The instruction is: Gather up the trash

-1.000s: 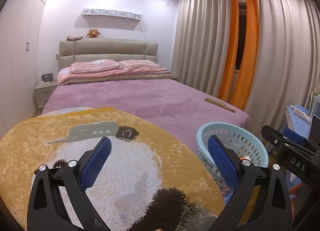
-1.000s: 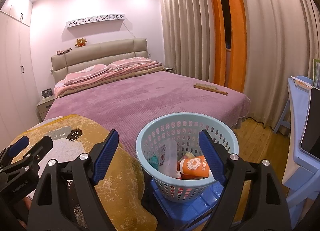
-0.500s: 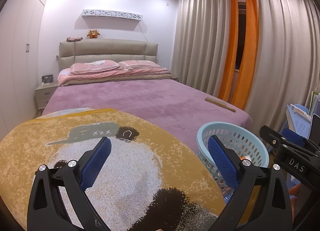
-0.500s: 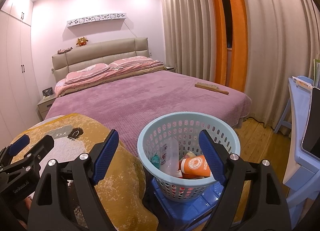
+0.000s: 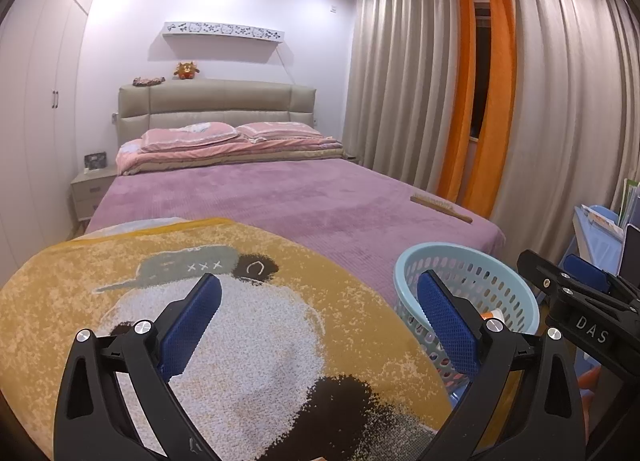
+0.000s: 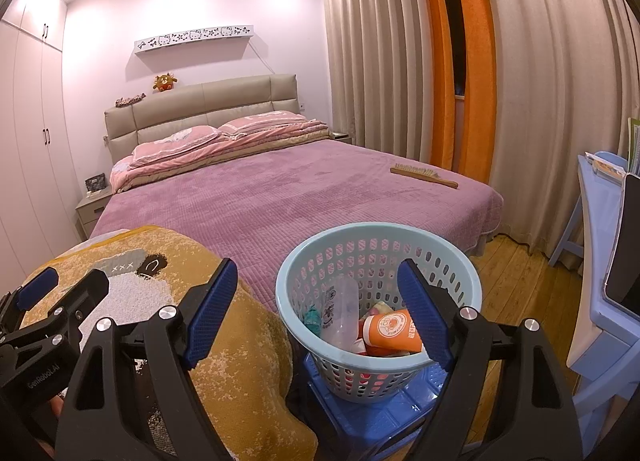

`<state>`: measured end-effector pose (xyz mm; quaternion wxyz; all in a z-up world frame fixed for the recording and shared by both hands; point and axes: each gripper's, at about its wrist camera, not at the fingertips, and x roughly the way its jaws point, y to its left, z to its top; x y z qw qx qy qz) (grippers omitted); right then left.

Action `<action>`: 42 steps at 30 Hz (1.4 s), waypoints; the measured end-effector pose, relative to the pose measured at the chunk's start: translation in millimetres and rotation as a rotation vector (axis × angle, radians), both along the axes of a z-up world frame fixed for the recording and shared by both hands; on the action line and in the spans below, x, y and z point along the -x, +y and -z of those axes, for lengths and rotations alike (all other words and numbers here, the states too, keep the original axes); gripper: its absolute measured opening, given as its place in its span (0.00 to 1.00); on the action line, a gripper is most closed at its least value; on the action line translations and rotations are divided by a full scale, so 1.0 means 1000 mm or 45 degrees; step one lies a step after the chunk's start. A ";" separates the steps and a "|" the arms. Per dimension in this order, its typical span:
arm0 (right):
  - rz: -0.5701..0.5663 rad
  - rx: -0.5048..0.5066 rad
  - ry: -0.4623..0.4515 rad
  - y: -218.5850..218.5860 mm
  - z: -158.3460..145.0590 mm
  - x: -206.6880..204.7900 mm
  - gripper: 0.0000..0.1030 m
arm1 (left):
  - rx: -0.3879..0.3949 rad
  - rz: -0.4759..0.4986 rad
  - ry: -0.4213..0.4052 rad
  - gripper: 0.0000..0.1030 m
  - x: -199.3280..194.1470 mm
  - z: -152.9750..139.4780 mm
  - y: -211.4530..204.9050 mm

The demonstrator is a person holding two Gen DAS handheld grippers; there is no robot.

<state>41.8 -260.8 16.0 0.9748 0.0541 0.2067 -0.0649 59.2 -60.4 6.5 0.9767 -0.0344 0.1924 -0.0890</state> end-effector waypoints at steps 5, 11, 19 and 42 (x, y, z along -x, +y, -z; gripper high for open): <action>-0.001 0.001 0.000 0.000 0.000 0.000 0.76 | 0.001 -0.001 -0.001 0.93 0.000 0.000 0.000; -0.007 0.000 0.003 0.000 0.001 -0.001 0.76 | -0.002 -0.001 -0.005 0.93 0.000 0.000 0.000; -0.009 -0.001 0.006 0.001 0.001 -0.002 0.76 | -0.026 0.001 -0.013 0.93 0.001 -0.002 -0.003; -0.016 -0.005 0.009 0.004 0.006 -0.002 0.76 | -0.012 0.012 0.003 0.93 0.000 -0.001 -0.001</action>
